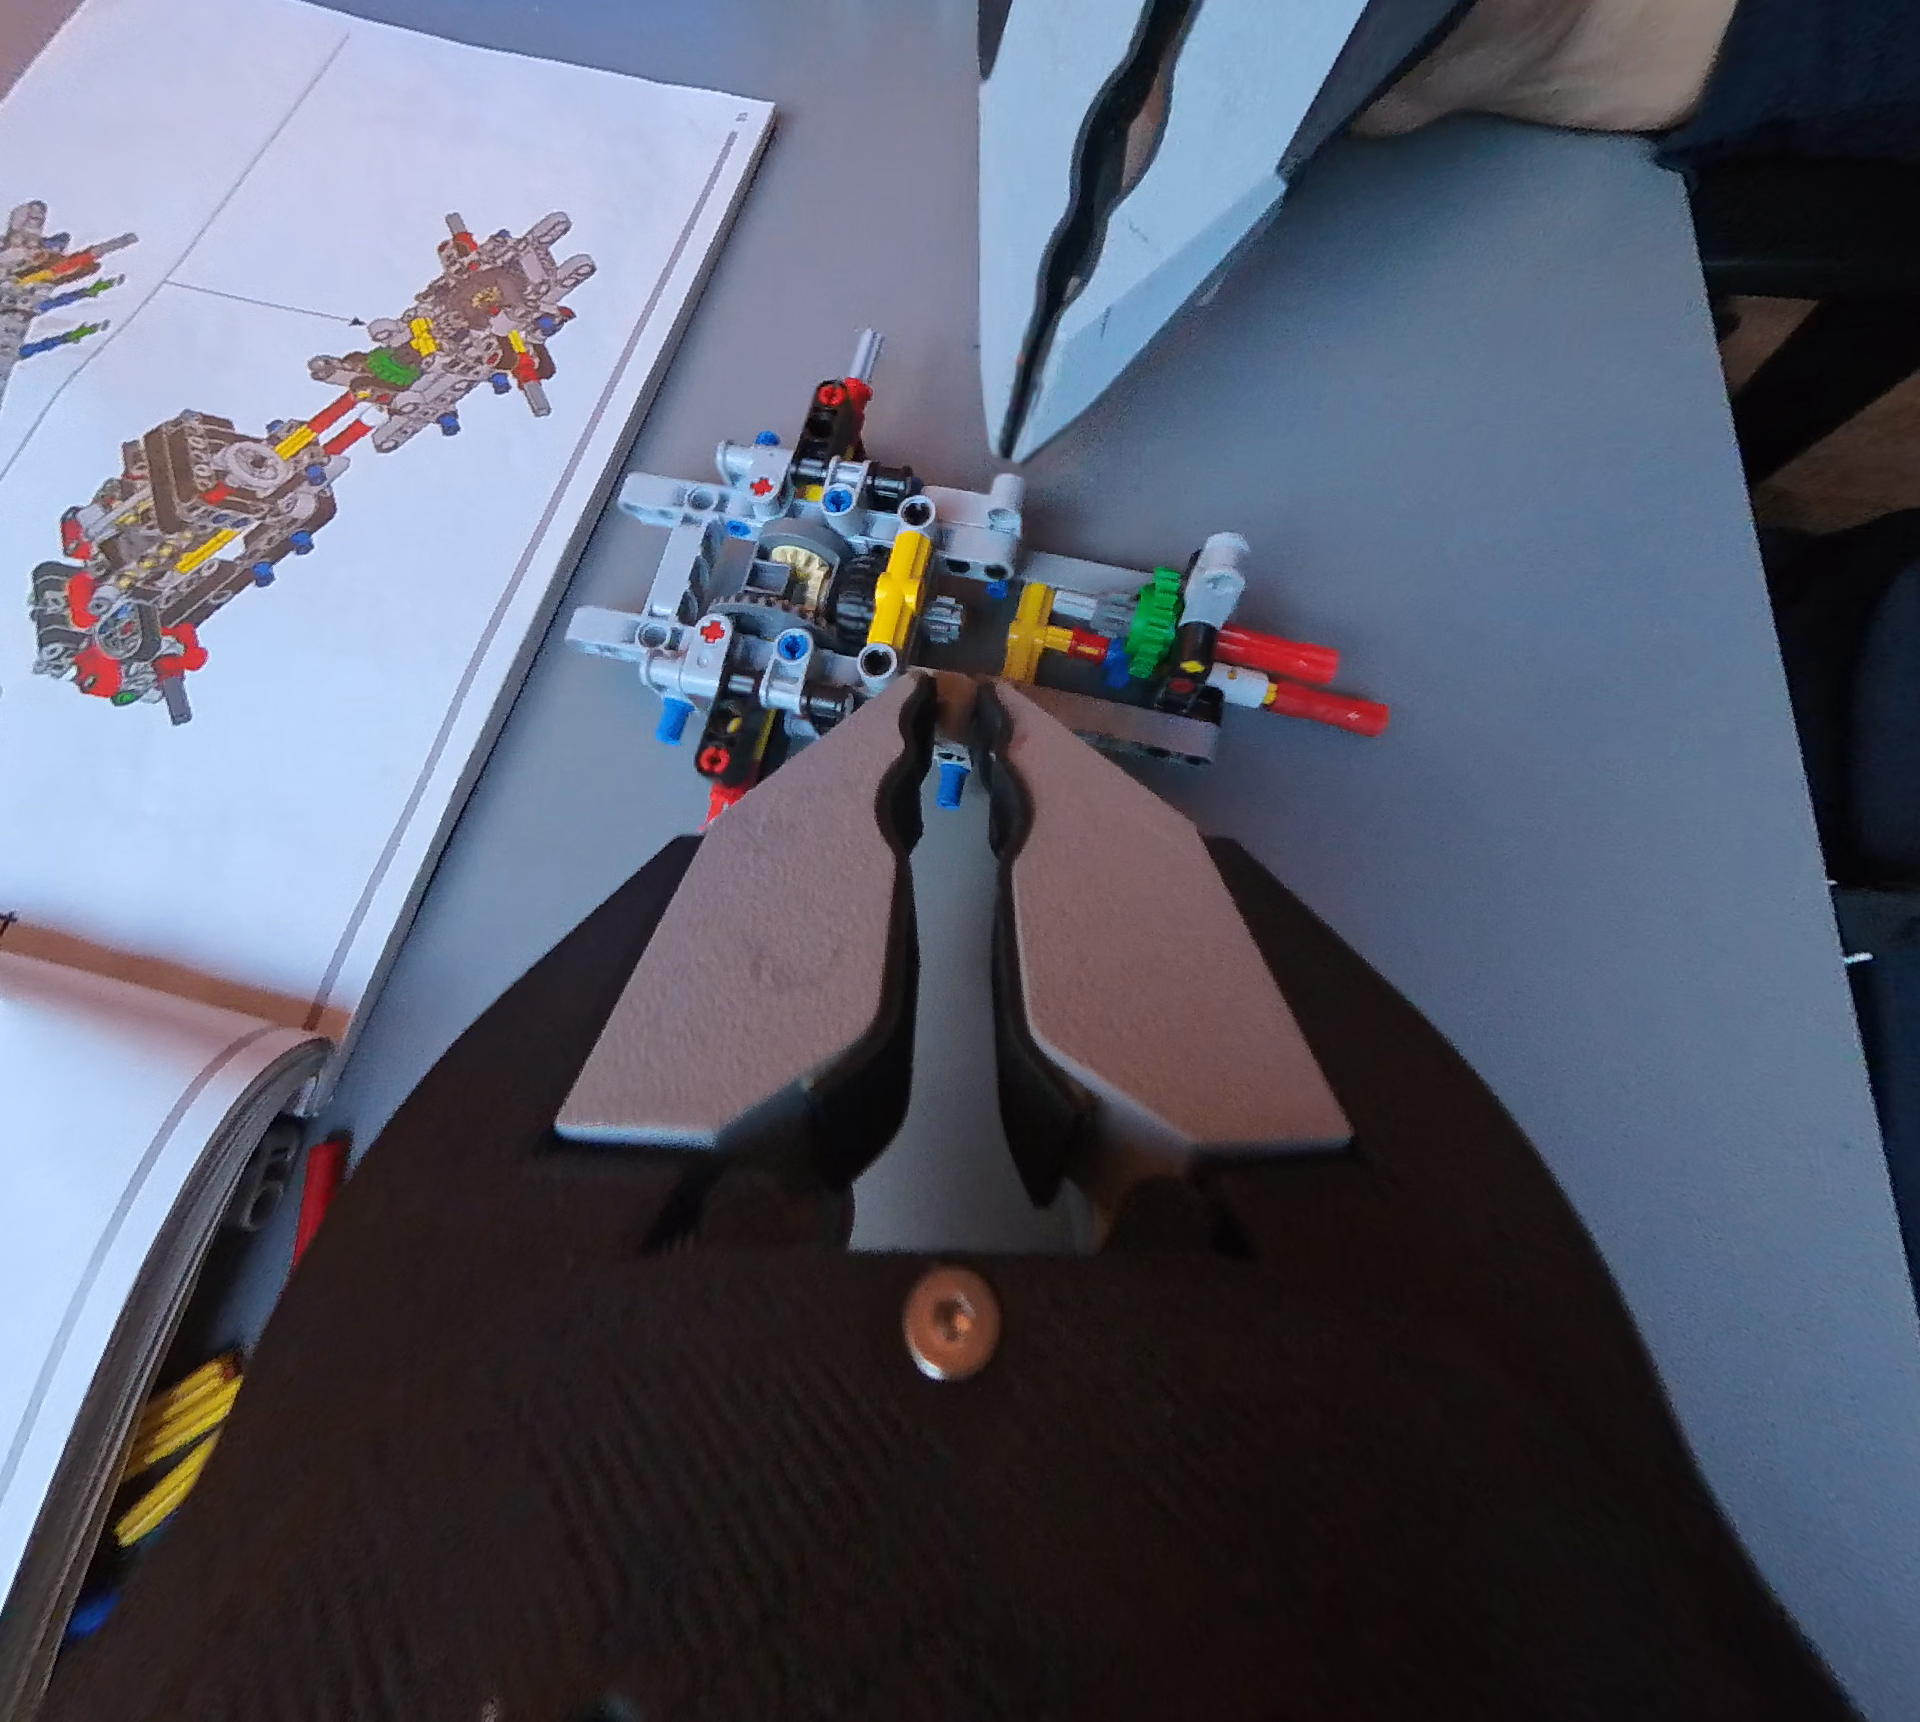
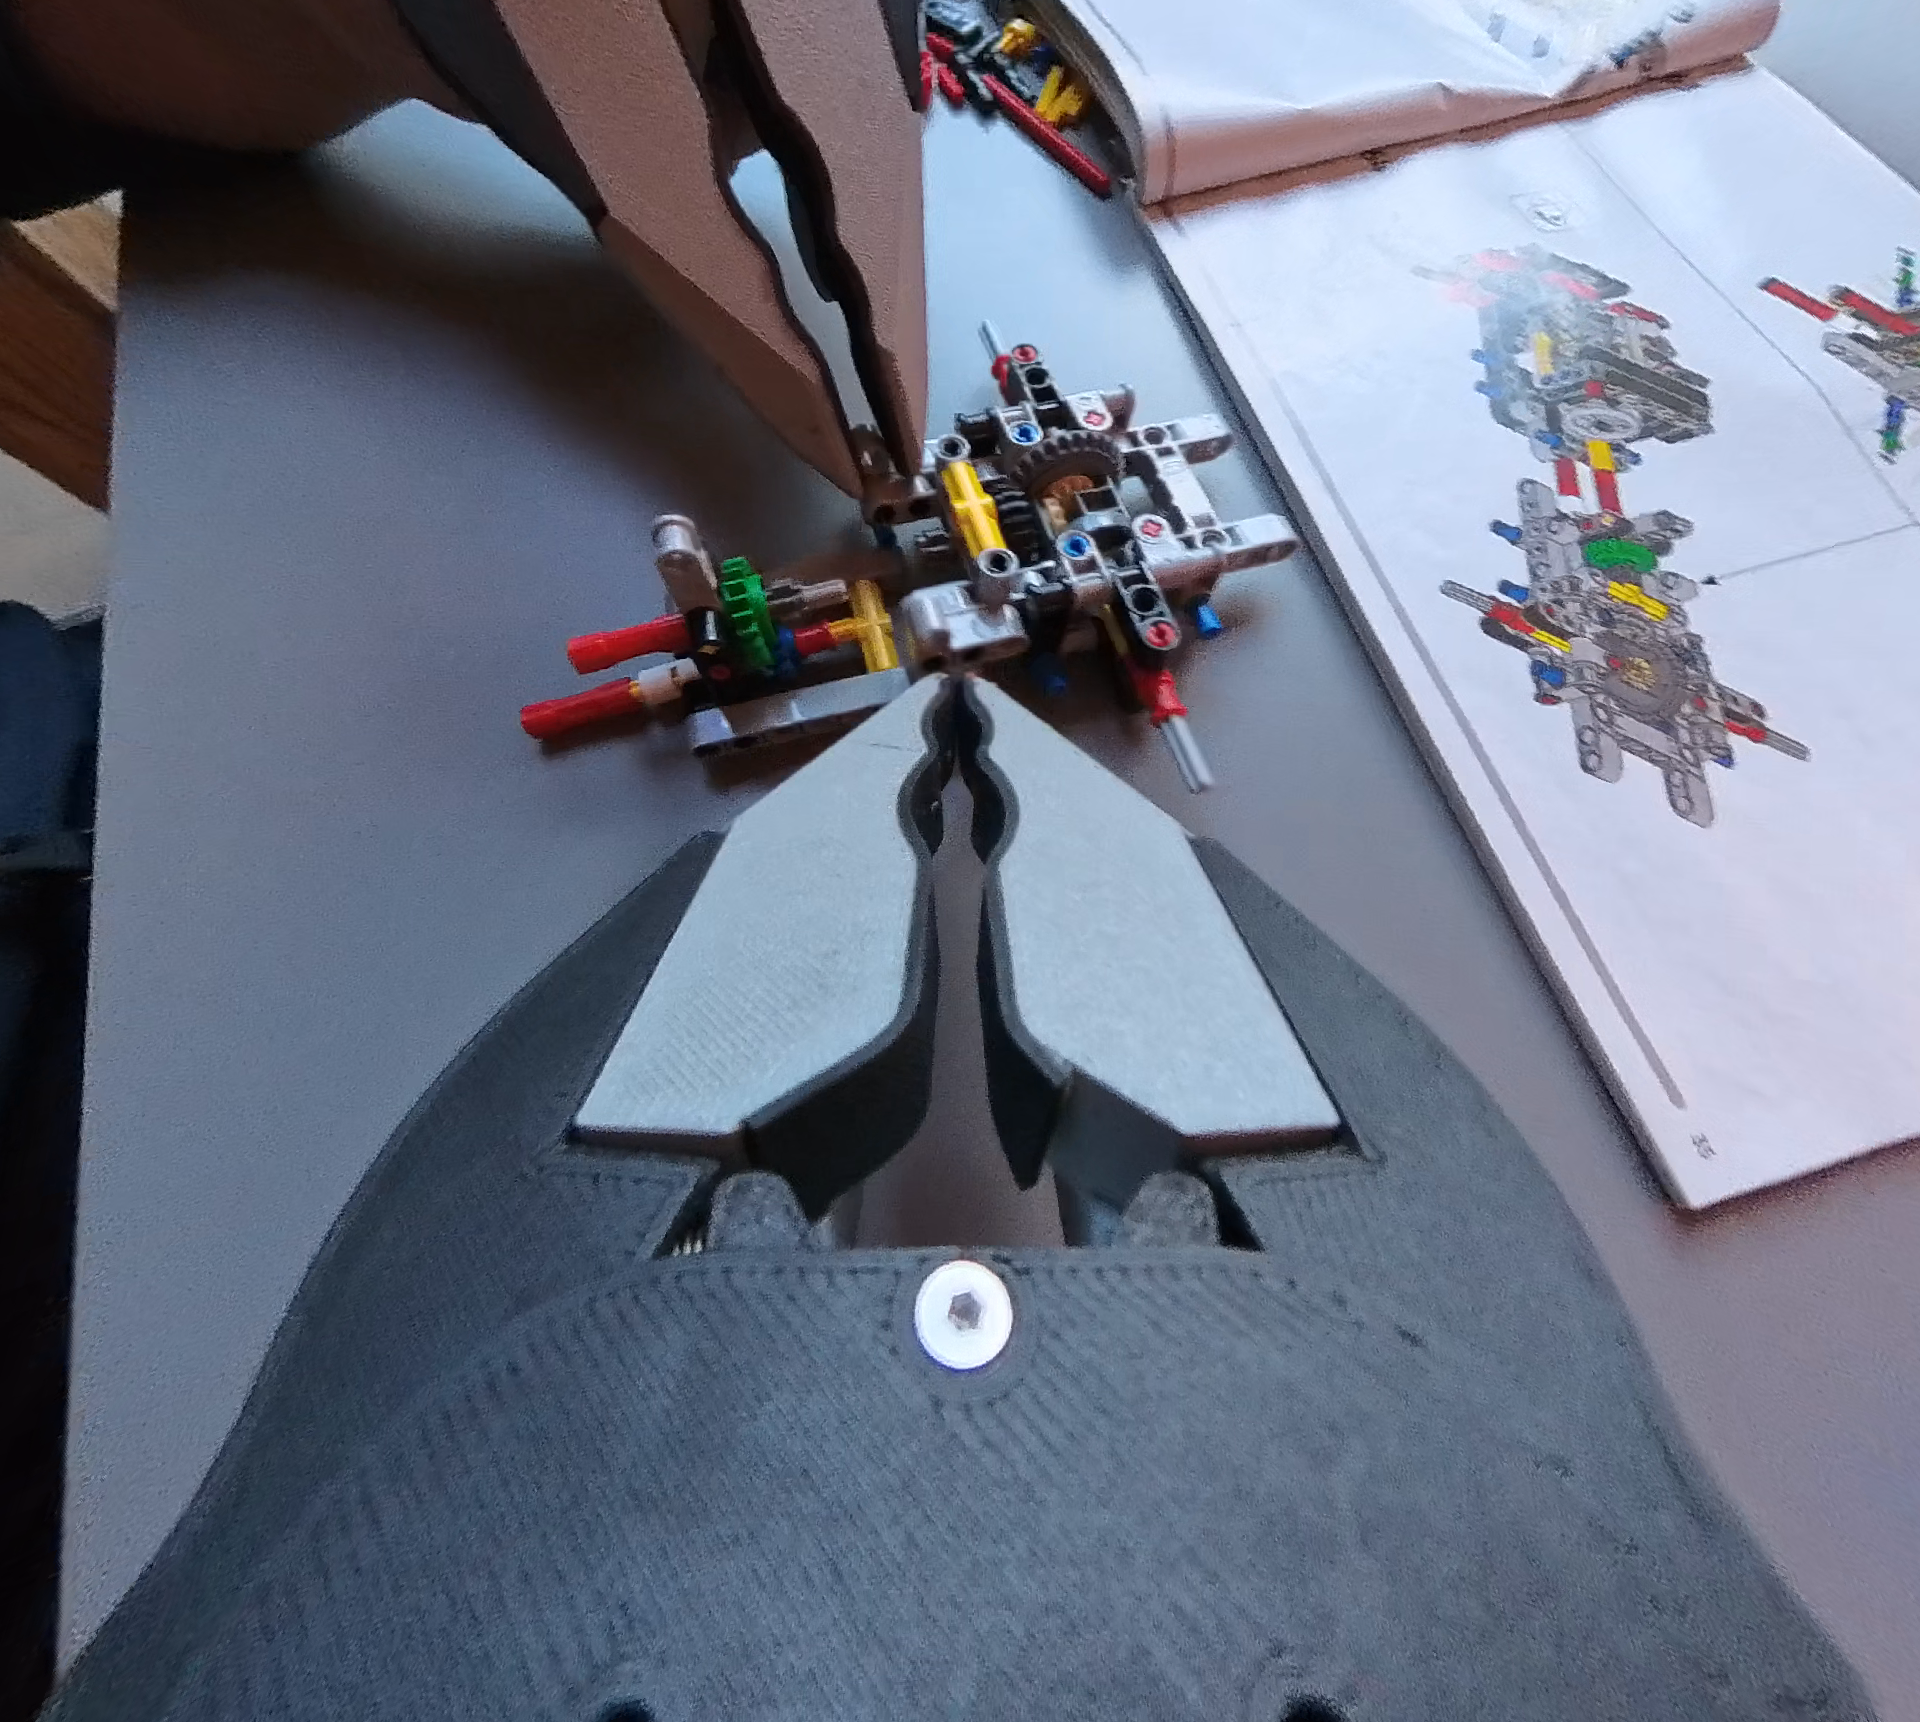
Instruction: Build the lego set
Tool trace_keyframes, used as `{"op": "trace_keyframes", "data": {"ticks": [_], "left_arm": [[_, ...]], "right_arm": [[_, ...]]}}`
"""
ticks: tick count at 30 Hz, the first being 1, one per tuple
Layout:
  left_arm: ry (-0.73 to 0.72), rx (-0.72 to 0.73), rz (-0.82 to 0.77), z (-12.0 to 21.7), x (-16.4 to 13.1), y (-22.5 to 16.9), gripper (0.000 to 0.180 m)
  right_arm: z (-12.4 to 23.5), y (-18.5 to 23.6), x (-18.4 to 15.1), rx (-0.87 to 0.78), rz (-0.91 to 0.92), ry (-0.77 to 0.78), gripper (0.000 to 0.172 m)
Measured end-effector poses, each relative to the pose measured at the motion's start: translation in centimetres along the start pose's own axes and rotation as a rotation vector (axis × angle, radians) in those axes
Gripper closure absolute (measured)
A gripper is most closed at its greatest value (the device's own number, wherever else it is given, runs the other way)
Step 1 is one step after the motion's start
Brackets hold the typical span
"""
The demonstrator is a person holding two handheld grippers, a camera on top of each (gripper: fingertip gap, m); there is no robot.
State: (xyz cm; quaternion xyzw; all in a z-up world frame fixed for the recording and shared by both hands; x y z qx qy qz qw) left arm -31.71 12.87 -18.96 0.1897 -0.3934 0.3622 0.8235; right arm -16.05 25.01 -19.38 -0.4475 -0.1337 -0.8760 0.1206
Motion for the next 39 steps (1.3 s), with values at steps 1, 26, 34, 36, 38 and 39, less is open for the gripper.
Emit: {"op": "trace_keyframes", "data": {"ticks": [1, 26, 34, 36, 38, 39], "left_arm": [[0.0, -0.002, 0.011, 0.1, -0.1, 0.1, 0.177], [-0.182, 0.177, 0.13, 3.1, -0.9, 3.7, 0.158], [-0.123, 0.324, 0.002, 3.2, -1.6, 3.0, 0.164], [-0.132, 0.318, -0.001, 3.2, -1.8, 2.4, 0.165], [-0.141, 0.285, 0.021, 3.4, -1.9, 1.7, 0.166], [-0.157, 0.273, 0.023, 3.6, -2.0, 1.2, 0.171]], "right_arm": [[0.2, -0.2, 0.0, -0.002, -0.007, -0.01, 0.172], [2.0, -3.2, -0.5, -0.136, -0.084, -0.052, 0.172], [1.9, -2.7, -0.8, -0.195, -0.077, -0.031, 0.172], [1.9, -2.2, -0.8, -0.199, -0.066, -0.031, 0.172], [1.9, -1.5, -1.0, -0.174, -0.069, -0.029, 0.172], [1.8, -1.1, -1.1, -0.155, -0.08, -0.018, 0.172]]}}
Point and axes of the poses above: each gripper's, where its closed fingertips meet, z back along the fingers, x out of its top, y = z × x across the jaws, the point moved 10 cm from there along z, back along the fingers, and after that the axes turned 5 degrees about -z, right-handed, at the moved point
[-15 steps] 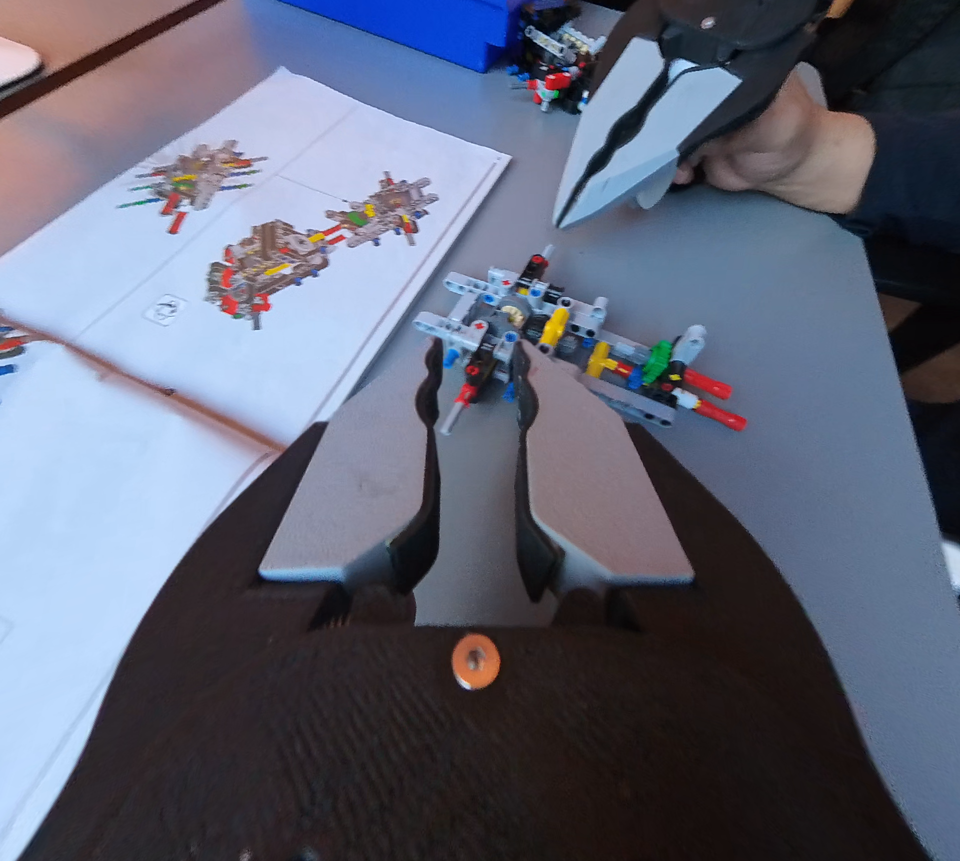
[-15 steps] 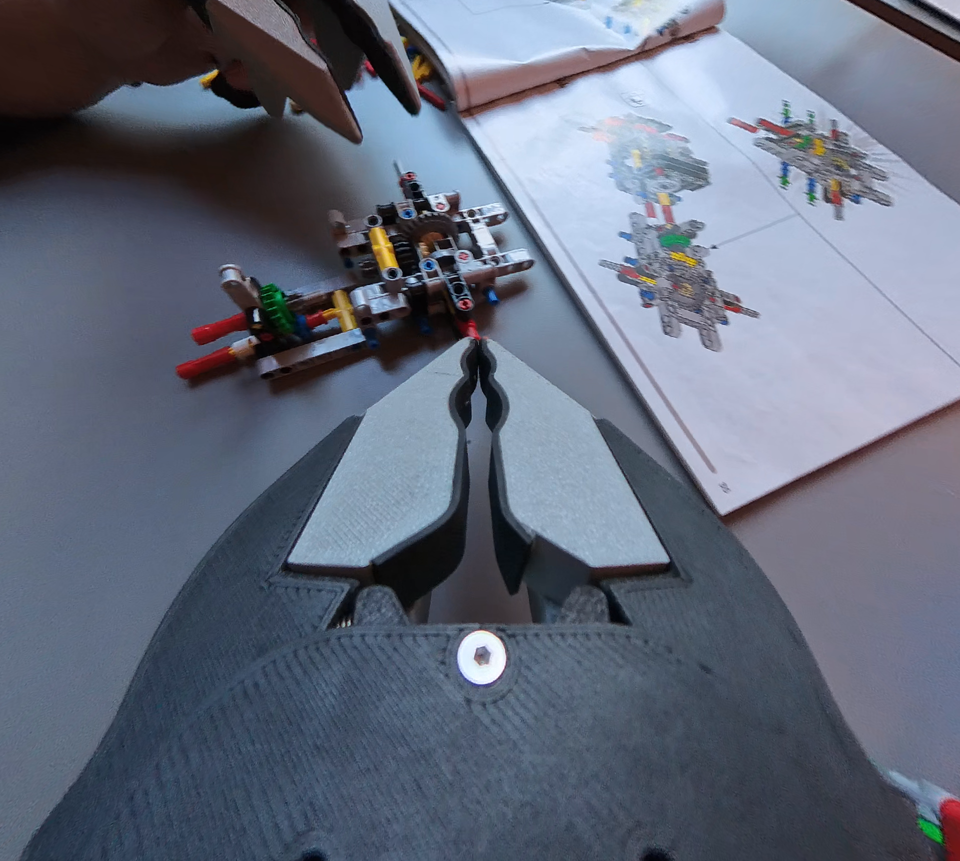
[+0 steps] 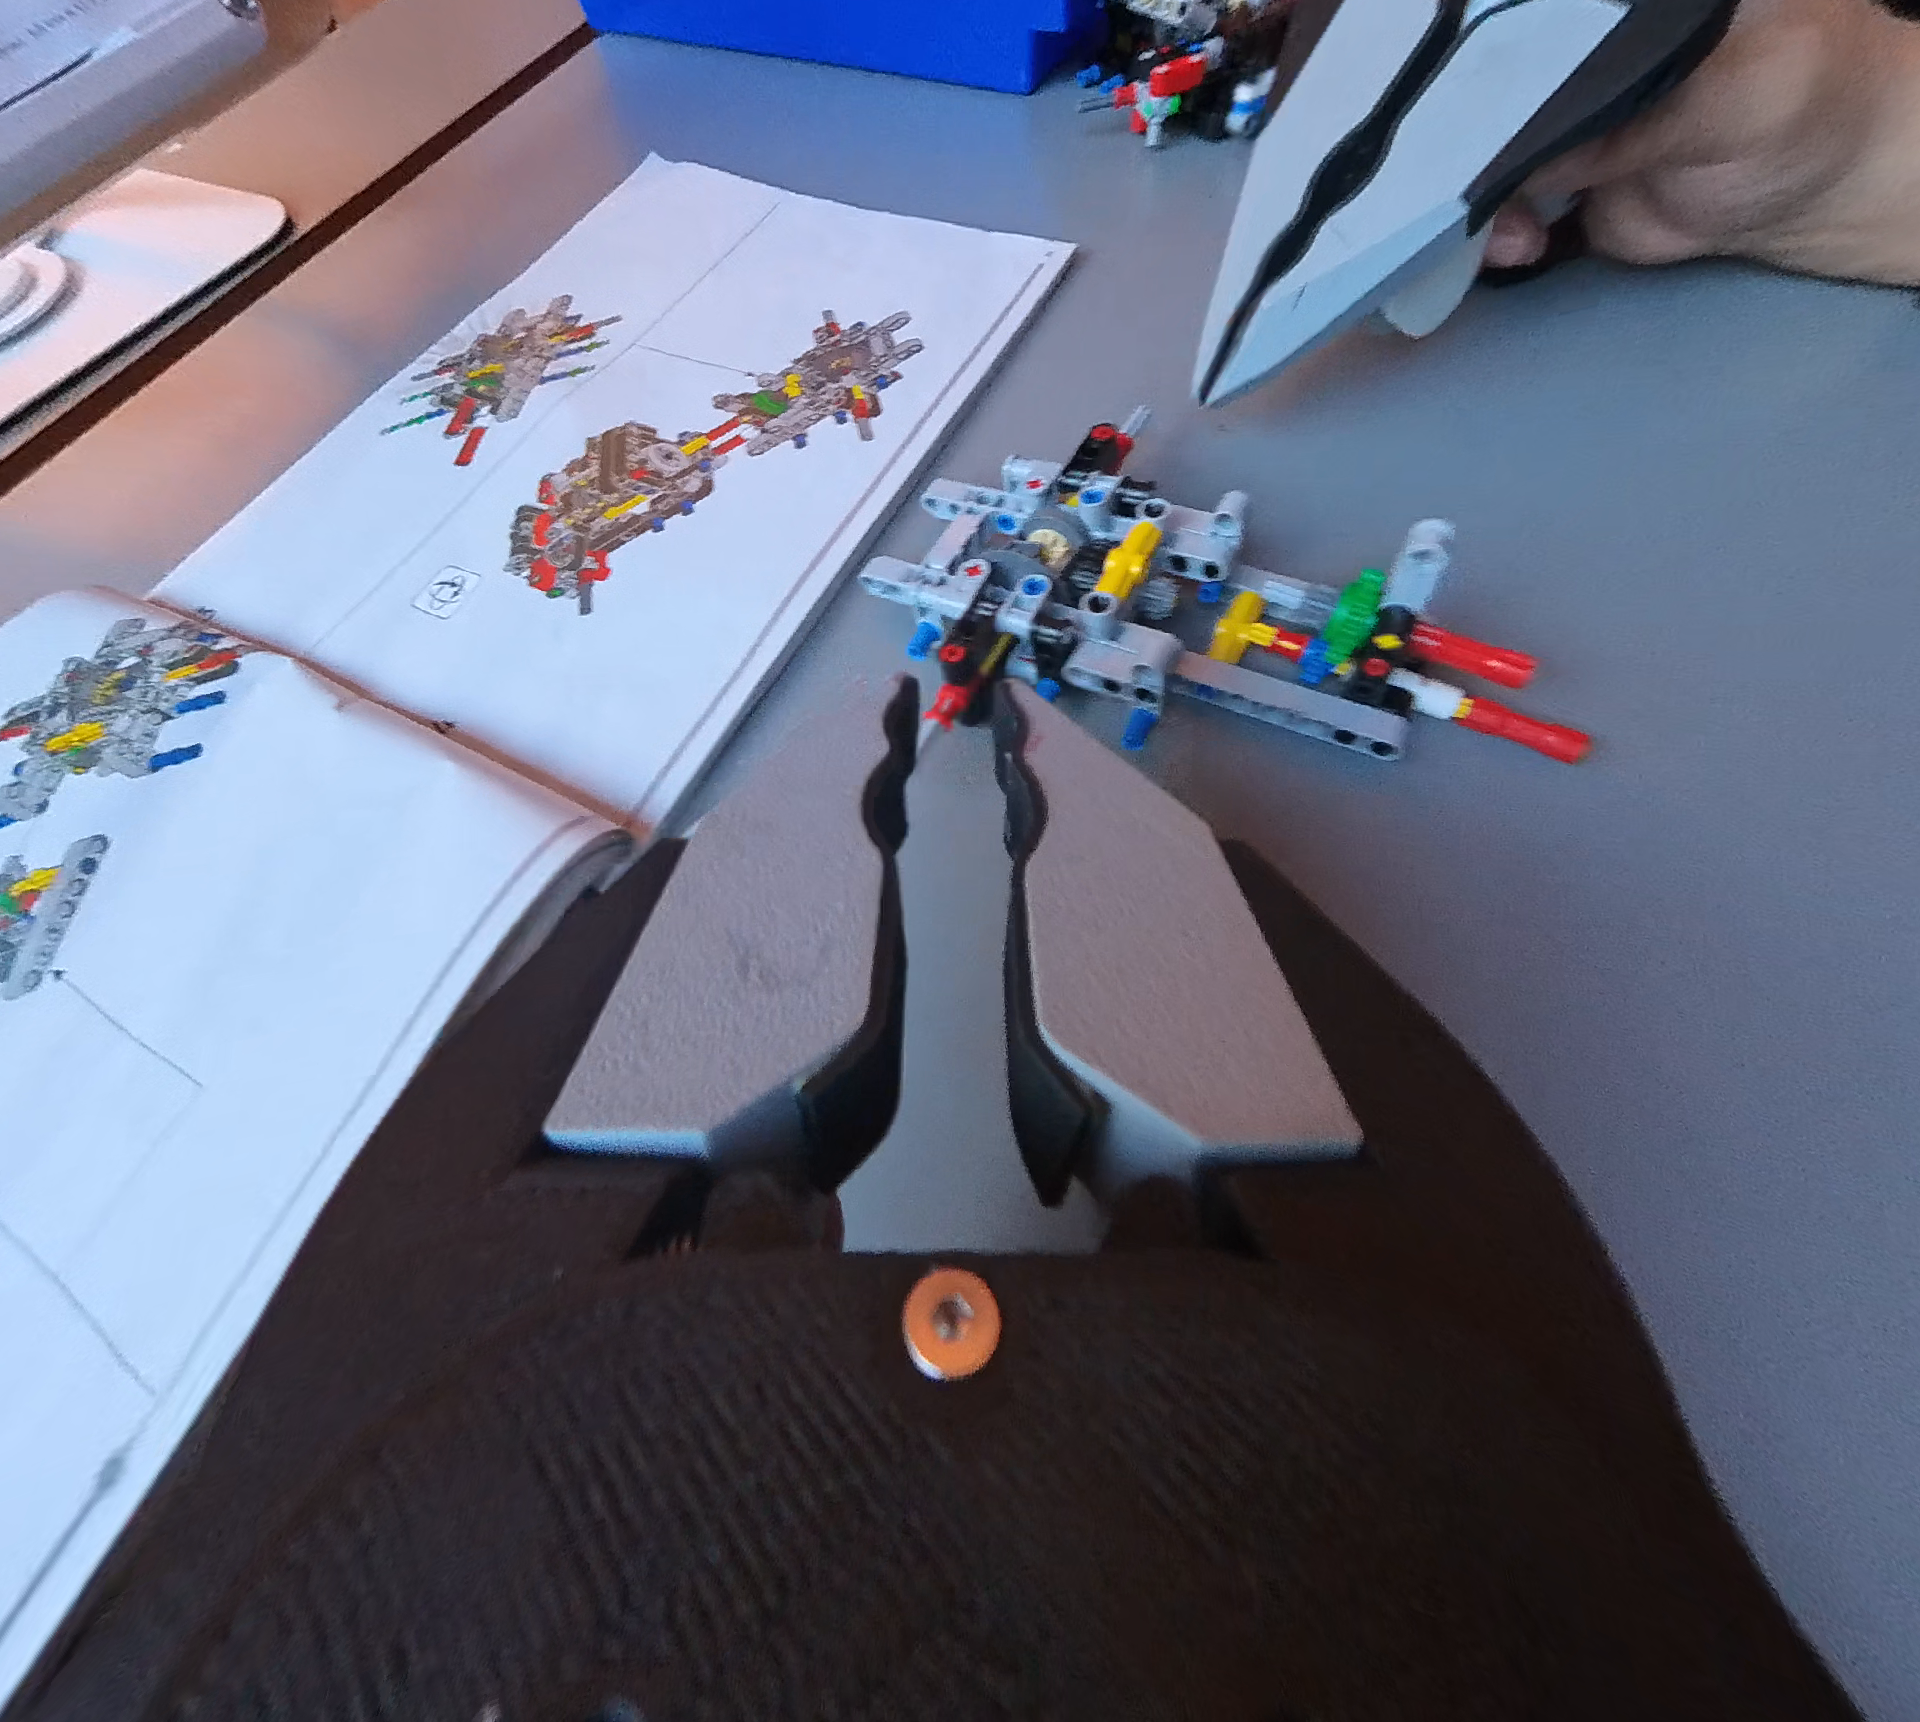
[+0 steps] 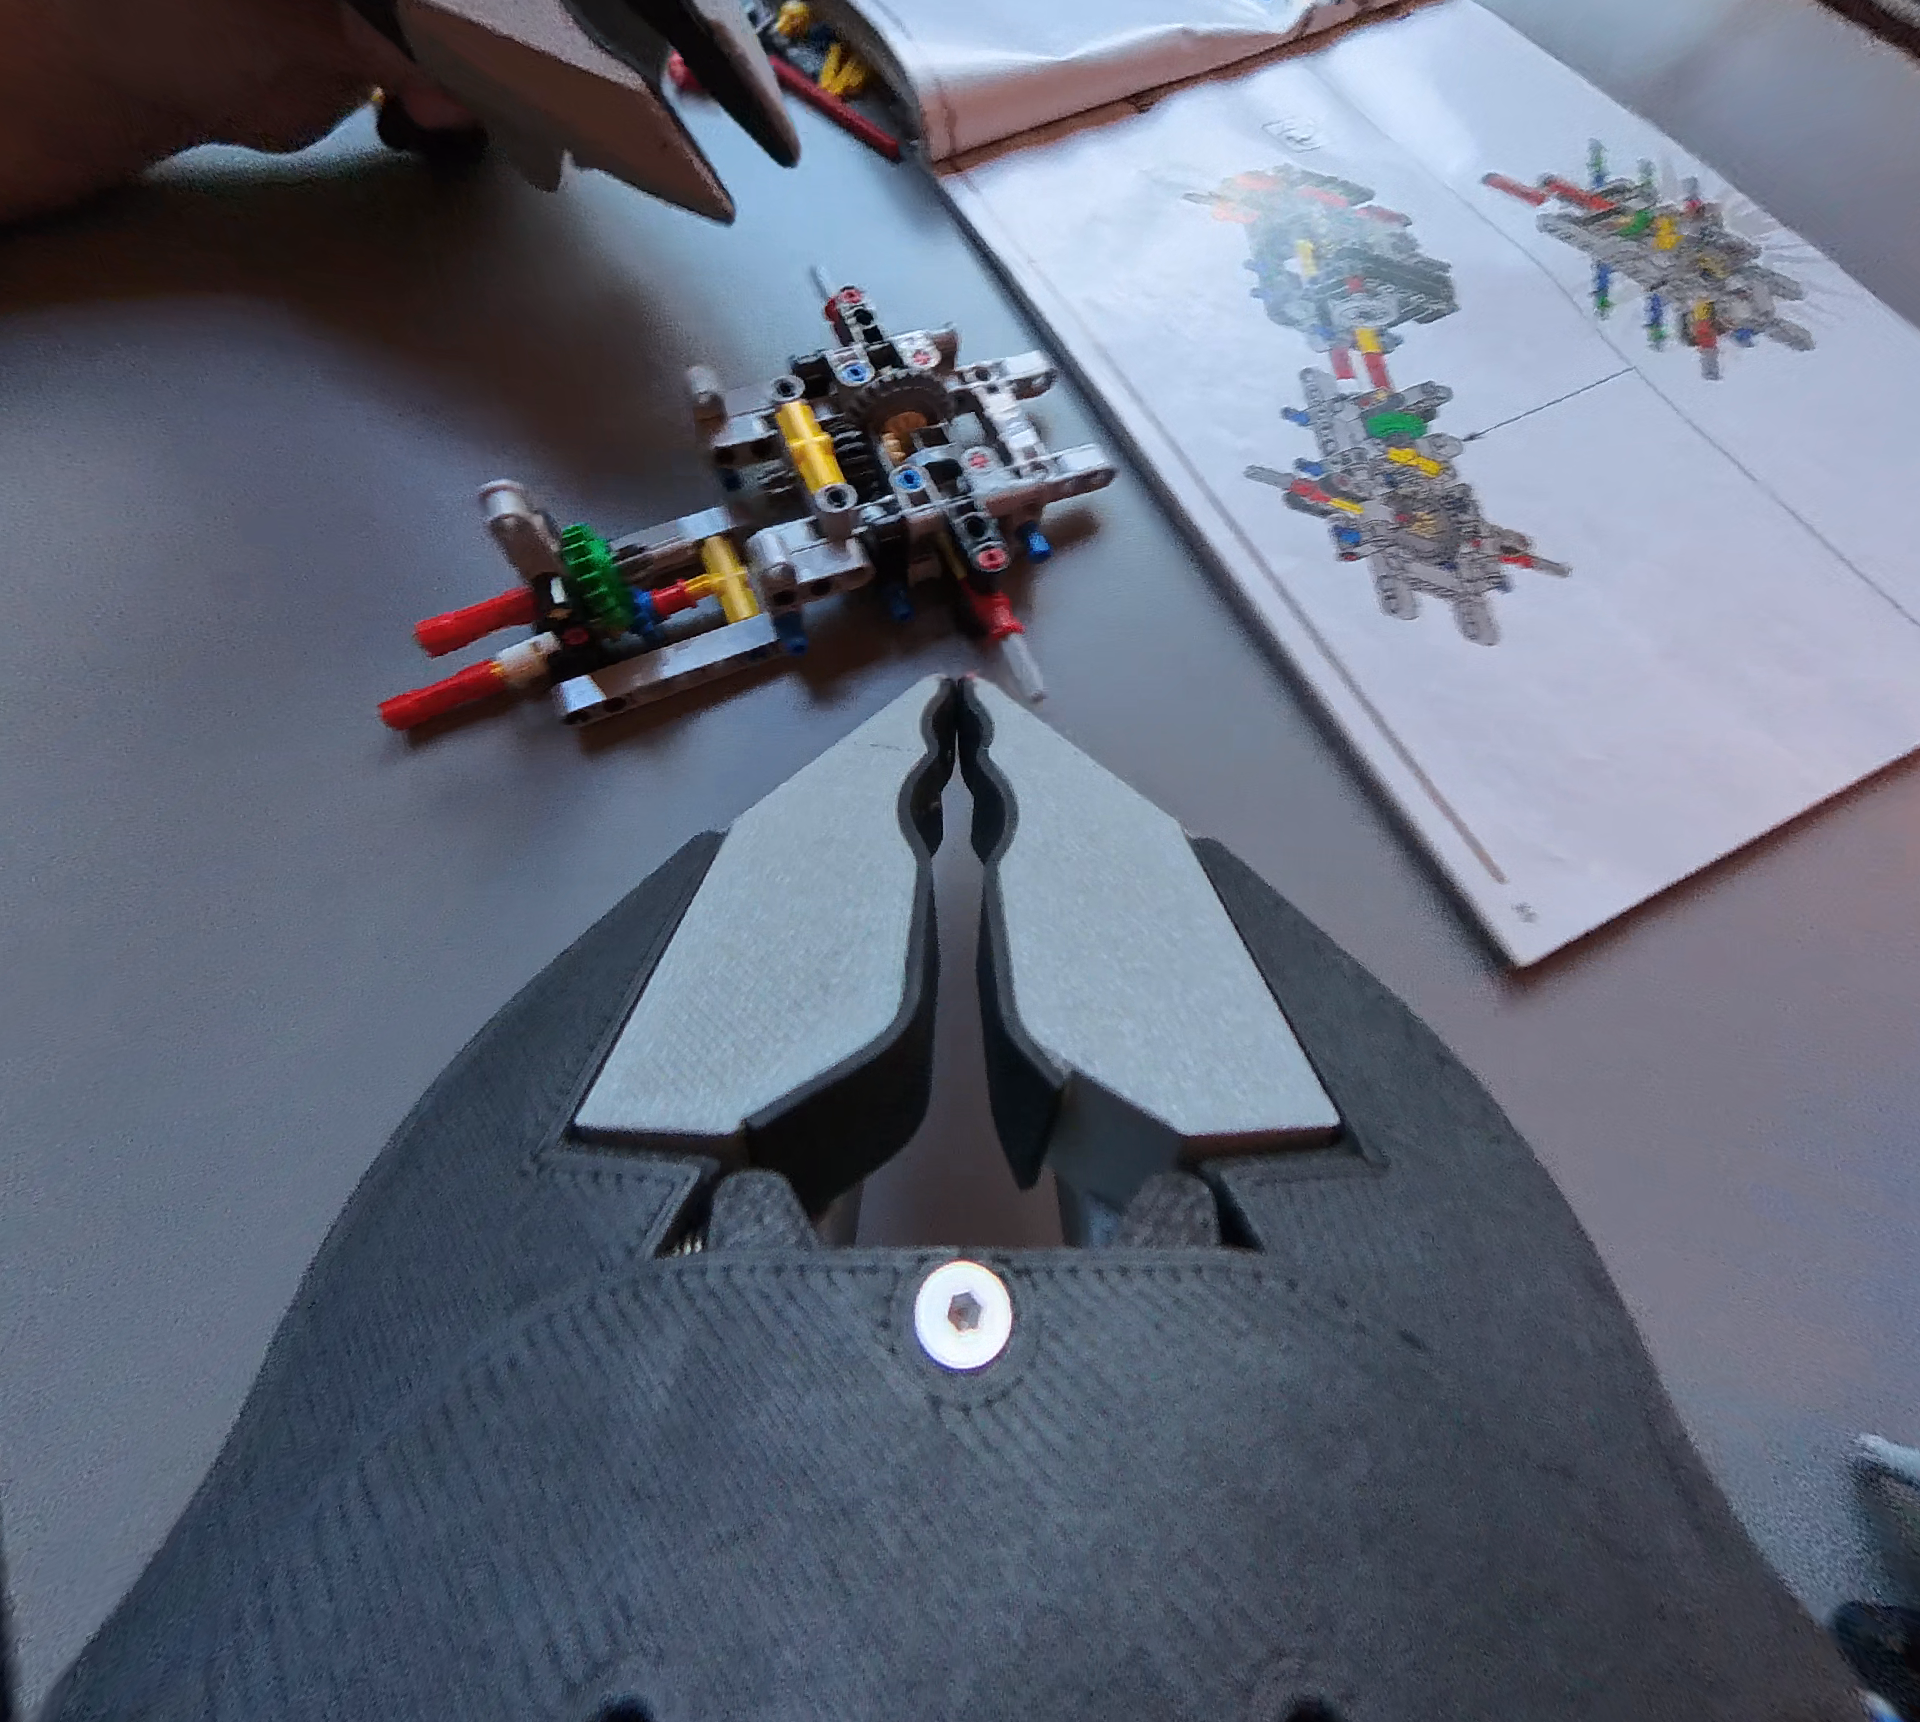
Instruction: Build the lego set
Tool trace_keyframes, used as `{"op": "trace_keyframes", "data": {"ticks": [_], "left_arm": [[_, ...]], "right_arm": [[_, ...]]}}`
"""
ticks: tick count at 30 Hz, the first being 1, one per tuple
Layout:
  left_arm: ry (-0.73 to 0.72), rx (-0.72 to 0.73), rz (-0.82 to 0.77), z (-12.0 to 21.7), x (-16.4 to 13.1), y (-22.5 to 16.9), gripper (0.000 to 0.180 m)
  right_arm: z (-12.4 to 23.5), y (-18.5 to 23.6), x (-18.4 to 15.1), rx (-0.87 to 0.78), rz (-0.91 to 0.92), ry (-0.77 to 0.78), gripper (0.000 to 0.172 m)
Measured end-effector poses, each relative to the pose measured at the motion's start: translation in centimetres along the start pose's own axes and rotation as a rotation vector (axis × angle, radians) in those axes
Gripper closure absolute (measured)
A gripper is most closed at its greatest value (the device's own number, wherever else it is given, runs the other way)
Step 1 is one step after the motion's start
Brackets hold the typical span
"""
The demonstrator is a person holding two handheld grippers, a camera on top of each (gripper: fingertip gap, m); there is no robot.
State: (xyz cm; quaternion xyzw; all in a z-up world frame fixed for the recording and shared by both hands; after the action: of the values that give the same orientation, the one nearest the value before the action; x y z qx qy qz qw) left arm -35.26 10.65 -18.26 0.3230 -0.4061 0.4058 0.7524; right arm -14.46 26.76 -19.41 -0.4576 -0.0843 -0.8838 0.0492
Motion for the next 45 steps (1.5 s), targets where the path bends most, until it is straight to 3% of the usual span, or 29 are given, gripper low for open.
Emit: {"op": "trace_keyframes", "data": {"ticks": [4, 8, 11, 17, 21, 26, 31, 34, 37, 41, 45], "left_arm": [[-0.015, -0.108, -0.009, 0.9, -0.1, -2.0, 0.18], [0.115, -0.229, 0.001, 0.2, -0.5, -3.9, 0.18], [0.253, -0.282, 0.035, -1.3, -0.8, -5.1, 0.162], [0.224, -0.444, 0.148, -2.3, 0.1, -6.3, 0.144], [0.203, -0.531, 0.252, -2.1, 0.1, -6.4, 0.132], [0.2, -0.519, 0.321, -1.8, 0.2, -6.8, 0.125], [0.249, -0.369, 0.191, 0.1, -0.5, -7.3, 0.124], [0.238, -0.243, 0.101, 2.0, -1.7, -7.8, 0.123], [0.222, -0.18, 0.032, 3.3, -2.1, -8.4, 0.122], [0.261, -0.166, -0.036, 2.8, -2.2, -8.7, 0.125], [0.265, -0.152, -0.002, 2.2, -2.0, -8.2, 0.117]], "right_arm": [[0.1, 2.4, -0.5, 0.026, 0.031, 0.009, 0.172], [-0.6, 4.6, -1.1, 0.009, 0.102, 0.101, 0.172], [-1.5, 5.6, -1.0, 0.004, 0.119, 0.14, 0.171], [-2.0, 5.5, -0.5, 0.235, -0.101, 0.144, 0.143], [-1.8, 5.7, -0.9, 0.345, -0.177, 0.155, 0.142], [-1.9, 7.2, -1.2, 0.392, -0.172, 0.189, 0.158], [-0.6, 8.1, -1.4, 0.379, -0.041, 0.128, 0.161], [0.7, 7.2, -1.5, 0.277, 0.066, 0.052, 0.162], [1.4, 6.0, -1.5, 0.186, 0.128, -0.009, 0.157], [1.2, 4.9, -1.4, 0.203, 0.112, 0.003, 0.142], [0.4, 4.6, -1.2, 0.186, 0.129, 0.05, 0.138]]}}
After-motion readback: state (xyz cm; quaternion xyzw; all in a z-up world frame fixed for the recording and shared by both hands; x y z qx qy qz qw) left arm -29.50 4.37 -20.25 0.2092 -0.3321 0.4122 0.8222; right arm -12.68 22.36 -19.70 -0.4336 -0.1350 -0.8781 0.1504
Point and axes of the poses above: each gripper's, where its closed fingertips meet, z back along the fingers, x out of its top, y = z × x across the jaws, the point moved 10 cm from there along z, back along the fingers, and after that the axes turned 5 degrees about -z, right-handed, at the moved point
